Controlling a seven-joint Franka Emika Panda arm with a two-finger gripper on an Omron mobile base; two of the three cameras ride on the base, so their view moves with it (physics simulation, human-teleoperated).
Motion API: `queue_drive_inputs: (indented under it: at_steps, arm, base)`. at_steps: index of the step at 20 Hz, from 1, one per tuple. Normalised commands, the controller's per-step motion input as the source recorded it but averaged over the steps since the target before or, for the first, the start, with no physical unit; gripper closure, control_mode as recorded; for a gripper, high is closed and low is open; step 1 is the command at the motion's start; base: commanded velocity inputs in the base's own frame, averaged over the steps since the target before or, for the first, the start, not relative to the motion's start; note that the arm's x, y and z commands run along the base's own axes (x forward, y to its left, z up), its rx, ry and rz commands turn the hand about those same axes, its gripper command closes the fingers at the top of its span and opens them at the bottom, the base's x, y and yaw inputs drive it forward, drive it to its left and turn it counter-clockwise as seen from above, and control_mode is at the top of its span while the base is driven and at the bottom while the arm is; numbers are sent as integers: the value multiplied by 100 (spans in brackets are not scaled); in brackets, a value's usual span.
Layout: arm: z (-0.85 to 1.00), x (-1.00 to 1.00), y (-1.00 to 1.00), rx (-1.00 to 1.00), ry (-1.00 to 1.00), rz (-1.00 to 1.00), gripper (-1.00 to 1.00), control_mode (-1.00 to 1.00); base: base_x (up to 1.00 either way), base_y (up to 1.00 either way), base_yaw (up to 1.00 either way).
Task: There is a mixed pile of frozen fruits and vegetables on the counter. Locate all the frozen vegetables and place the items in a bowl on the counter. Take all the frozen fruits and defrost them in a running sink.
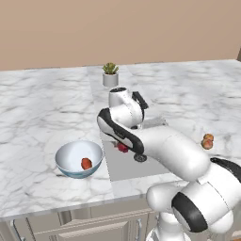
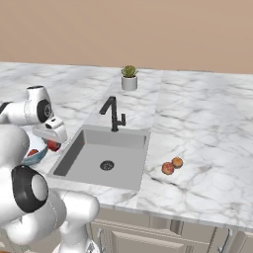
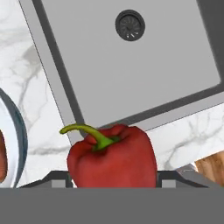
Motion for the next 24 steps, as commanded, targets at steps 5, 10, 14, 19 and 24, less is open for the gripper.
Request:
queue_drive_inputs:
  at_steps: [5,10,14,19,24]
  arm:
    - [15,44,82,-9,22,1,100,-100]
    - [-3,39,77,-6,17,0,100,-100]
    - [-15,31,75,0,18,0,100,-100]
    - [-18,4,28,1,6,3,100,-100]
    - [-25,-14,0,0,-14,0,100,-100]
  base:
    - [0,0,0]
    - [0,0,0]
    - [0,0,0]
    - [0,0,0]
    - [0,0,0]
